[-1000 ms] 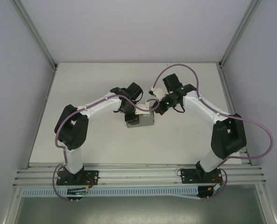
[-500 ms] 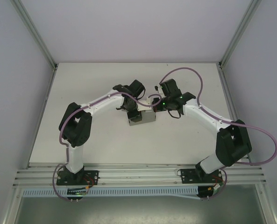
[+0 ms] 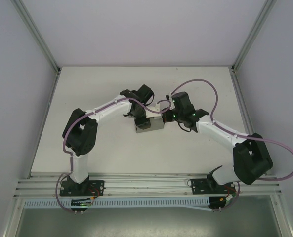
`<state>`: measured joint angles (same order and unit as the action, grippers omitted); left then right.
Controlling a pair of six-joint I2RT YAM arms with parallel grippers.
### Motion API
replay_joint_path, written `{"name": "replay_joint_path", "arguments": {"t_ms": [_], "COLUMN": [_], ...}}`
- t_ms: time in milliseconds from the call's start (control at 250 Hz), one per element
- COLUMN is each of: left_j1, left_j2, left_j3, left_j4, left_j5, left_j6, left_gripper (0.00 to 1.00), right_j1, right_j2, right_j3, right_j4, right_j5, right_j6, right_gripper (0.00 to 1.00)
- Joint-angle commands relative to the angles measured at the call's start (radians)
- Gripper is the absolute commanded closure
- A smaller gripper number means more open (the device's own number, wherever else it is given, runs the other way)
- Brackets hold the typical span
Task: Assemble paper box
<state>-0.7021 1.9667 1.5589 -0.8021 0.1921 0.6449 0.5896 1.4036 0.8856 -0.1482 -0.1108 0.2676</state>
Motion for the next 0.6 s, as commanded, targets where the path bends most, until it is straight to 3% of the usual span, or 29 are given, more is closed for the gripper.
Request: {"name": "replay_joint_path", "arguments": {"t_ms": [0, 328, 596], "left_j1": [0.003, 0.002, 0.001], "left_j2": [0.018, 0.023, 0.033], "left_j3": [0.030, 0.078, 0.041], "left_j4": [0.047, 0.019, 0.031], "left_j5": [0.040, 0.033, 0.020], "left_j6": [-0.030, -0.067, -0.060], "left_gripper": [0.51, 0.49, 0.50], "right_j1": [0.042, 0.083, 0.081], "right_j2": [0.015, 0.060, 0.029], "right_j3": [-0.102, -0.131, -0.039], "right_j4": [-0.024, 0.013, -0.013], "right_j5": [0.036, 0.127, 0.075], "right_j6": [-0.027, 0.099, 0.263], "right_gripper": [1.00, 1.00, 1.00]}}
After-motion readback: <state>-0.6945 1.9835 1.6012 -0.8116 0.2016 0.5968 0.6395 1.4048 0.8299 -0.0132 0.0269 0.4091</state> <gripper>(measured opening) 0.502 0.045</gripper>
